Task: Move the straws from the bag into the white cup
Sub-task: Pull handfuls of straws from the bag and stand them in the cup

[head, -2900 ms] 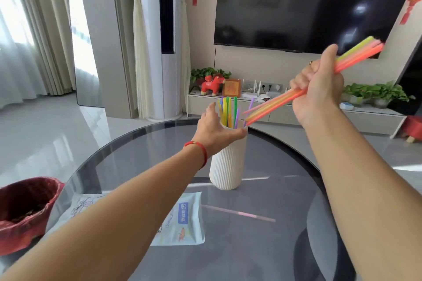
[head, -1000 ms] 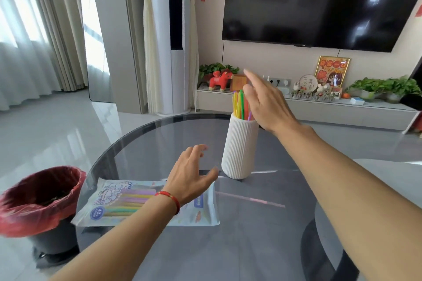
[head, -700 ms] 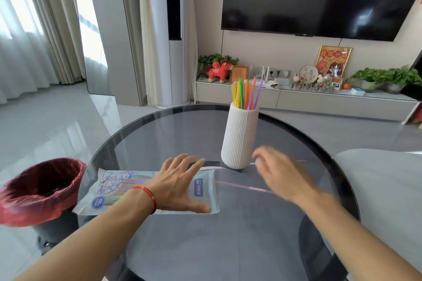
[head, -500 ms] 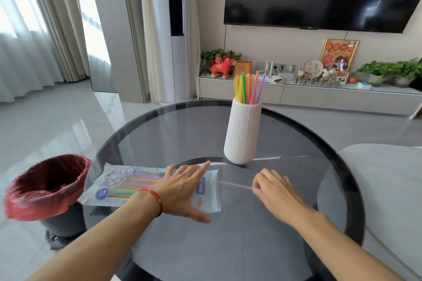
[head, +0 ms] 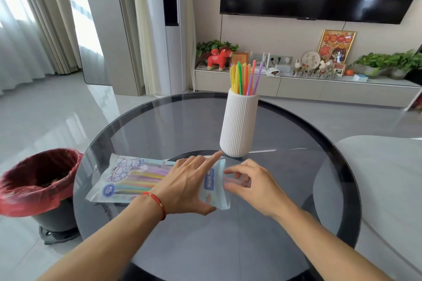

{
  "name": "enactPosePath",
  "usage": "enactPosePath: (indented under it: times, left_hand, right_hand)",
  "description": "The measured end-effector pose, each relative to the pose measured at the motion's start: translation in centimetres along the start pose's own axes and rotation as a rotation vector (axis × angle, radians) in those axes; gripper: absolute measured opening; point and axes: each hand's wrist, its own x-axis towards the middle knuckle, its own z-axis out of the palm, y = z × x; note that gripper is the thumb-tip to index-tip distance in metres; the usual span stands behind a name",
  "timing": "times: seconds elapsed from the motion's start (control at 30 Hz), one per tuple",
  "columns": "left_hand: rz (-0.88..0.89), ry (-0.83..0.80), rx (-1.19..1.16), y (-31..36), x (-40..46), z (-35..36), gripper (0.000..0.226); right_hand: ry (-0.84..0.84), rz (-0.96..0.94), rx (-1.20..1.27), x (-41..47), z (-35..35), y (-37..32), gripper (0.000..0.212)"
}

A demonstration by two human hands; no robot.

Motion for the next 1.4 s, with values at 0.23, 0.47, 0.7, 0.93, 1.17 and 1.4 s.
enactPosePath:
  times: [0.23, 0.47, 0.7, 0.93, 1.17, 1.4]
  left_hand:
    - [0.030, 0.033, 0.017, 0.1, 0.4, -0.8, 0.117]
    - [0.131, 0.009, 0.157, 1.0, 1.3, -0.4, 0.121]
    - [0.032, -0.019, 0.154, -0.1, 1.1, -0.5, 0.119]
    - [-0.015, -0.030, 0.164, 0.0, 1.1, -0.3, 0.121]
    - [-0.079, -0.020, 0.175, -0.5, 0.9, -0.5, 0.121]
    - [-0.099, -0.046, 0.189, -0.4, 0.9, -0.3, 0.117]
  right_hand:
    - [-0.184, 0.101, 0.149, 0.7, 0.5, -0.2, 0.040]
    - [-0.179, 0.149, 0.191, 1.4, 2.1, -0.1, 0.009]
    - [-0.094, 0.188, 0.313, 1.6, 0.9, 0.5, 0.013]
    - [-0.061, 0.143, 0.414, 1.7, 2.1, 0.1, 0.023]
    - [-0.039, 0.128, 0.408, 1.8, 0.9, 1.0, 0.012]
    - [-0.063, 0.236, 0.639, 1.3, -0.4, 1.8, 0.033]
